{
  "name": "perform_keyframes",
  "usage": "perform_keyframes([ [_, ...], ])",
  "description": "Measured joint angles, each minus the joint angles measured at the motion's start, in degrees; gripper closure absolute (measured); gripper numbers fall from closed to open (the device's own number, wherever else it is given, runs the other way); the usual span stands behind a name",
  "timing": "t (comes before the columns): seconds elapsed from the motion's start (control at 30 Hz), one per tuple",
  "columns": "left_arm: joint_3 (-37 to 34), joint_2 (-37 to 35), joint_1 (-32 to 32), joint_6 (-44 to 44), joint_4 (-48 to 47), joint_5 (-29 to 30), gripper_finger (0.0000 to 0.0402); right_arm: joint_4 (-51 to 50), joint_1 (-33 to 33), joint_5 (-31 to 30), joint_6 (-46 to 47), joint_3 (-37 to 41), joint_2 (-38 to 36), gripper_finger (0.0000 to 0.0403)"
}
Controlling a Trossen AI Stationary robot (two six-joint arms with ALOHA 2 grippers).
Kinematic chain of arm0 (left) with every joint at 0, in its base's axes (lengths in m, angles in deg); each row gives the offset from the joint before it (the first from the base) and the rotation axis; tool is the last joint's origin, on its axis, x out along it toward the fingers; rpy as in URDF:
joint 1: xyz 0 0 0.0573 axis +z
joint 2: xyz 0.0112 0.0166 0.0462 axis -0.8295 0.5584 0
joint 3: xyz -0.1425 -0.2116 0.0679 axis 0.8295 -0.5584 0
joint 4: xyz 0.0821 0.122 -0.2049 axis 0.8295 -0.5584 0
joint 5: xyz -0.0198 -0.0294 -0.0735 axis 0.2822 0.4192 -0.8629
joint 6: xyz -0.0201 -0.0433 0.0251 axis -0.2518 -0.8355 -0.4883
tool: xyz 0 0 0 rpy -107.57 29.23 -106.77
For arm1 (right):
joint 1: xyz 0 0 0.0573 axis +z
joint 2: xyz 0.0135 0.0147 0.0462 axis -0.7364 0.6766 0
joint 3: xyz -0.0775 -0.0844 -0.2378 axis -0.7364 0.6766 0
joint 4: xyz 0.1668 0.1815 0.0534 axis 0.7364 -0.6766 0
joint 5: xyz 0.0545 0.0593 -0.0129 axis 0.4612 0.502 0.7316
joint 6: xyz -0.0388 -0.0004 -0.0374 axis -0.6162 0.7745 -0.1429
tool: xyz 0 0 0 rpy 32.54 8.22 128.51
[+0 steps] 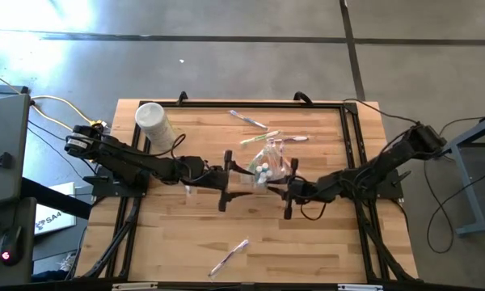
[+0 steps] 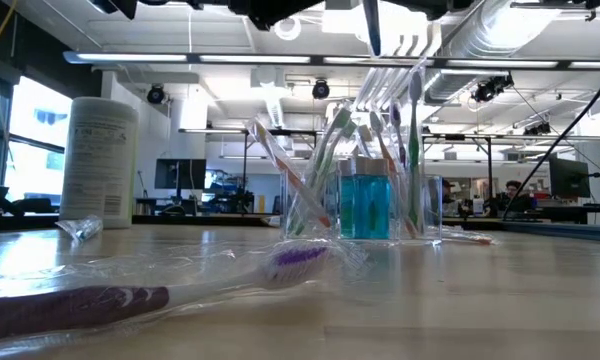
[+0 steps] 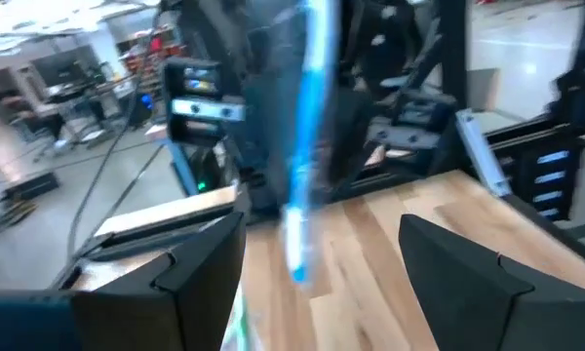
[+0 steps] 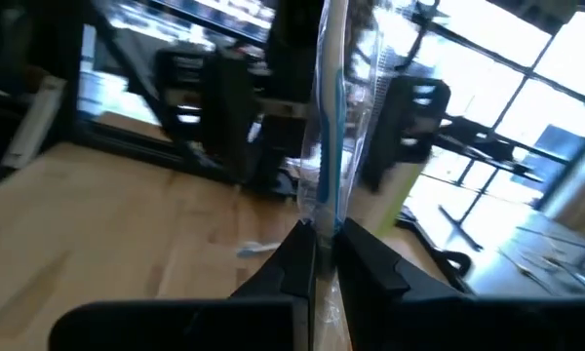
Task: Pick & Place toothbrushing station
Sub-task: Put the blue toothbrush into the transparent organizer
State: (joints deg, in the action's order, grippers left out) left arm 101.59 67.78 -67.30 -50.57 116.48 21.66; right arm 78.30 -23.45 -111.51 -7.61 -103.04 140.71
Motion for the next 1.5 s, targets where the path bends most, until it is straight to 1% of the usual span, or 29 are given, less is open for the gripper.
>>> perform_keyframes([
  [0.07,0.00,0.00,0.00,-0.02,1.81,0.87,0.0135,0.14,-1.01,3.71,0.61,0.00,0.33,0.0385],
  [0.1,0.04,-0.02,0.01,-0.02,2.62,0.95,0.0135,0.13,-1.48,4.45,0.98,0.00,0.53,0.0385],
  [0.4,0.01,1.48,0.00,-1.52,6.98,0.07,0.0135,-2.52,-4.62,7.57,4.72,0.01,0.86,0.0385],
  [0.47,0.06,2.59,0.00,-1.49,10.38,0.11,0.0135,-3.30,-5.35,8.77,5.90,0.00,0.86,0.0385],
  [0.63,0.09,6.04,0.04,-1.09,16.70,1.74,0.0135,-4.19,-6.48,10.00,7.14,0.00,0.86,0.0385],
  [0.8,0.68,7.75,0.04,-1.09,18.51,1.84,0.0136,-5.27,-6.42,10.00,7.64,0.00,0.86,0.0385],
  [0.87,1.08,7.74,0.04,-1.09,18.26,1.85,0.0143,-5.48,-6.45,9.92,8.19,0.00,0.86,0.0385],
  [0.97,2.07,7.74,0.04,-1.09,16.99,1.87,0.0167,-6.34,-6.46,9.82,8.49,0.00,0.86,0.0385],
  [1.07,2.99,7.74,0.04,-1.11,15.30,2.02,0.0206,-6.59,-6.44,9.83,8.61,0.00,0.86,0.0385],
  [1.2,3.74,7.72,0.04,-1.11,12.88,2.03,0.0279,-6.87,-6.42,9.98,8.61,0.00,0.86,0.0385],
  [1.33,3.78,7.72,0.04,-2.12,12.83,2.00,0.0371,-6.98,-6.42,10.05,8.65,0.00,0.86,0.0385],
  [1.37,3.78,7.72,0.04,-2.32,12.51,2.02,0.0384,-7.09,-6.44,10.09,8.73,0.00,0.86,0.0385],
  [1.43,3.82,7.72,0.04,-3.09,11.84,2.00,0.0388,-7.68,-6.57,10.11,9.74,0.01,0.86,0.0384],
  [1.5,3.82,7.72,0.06,-3.70,11.22,2.13,0.0391,-8.62,-6.92,10.35,11.20,0.00,0.86,0.0373],
])
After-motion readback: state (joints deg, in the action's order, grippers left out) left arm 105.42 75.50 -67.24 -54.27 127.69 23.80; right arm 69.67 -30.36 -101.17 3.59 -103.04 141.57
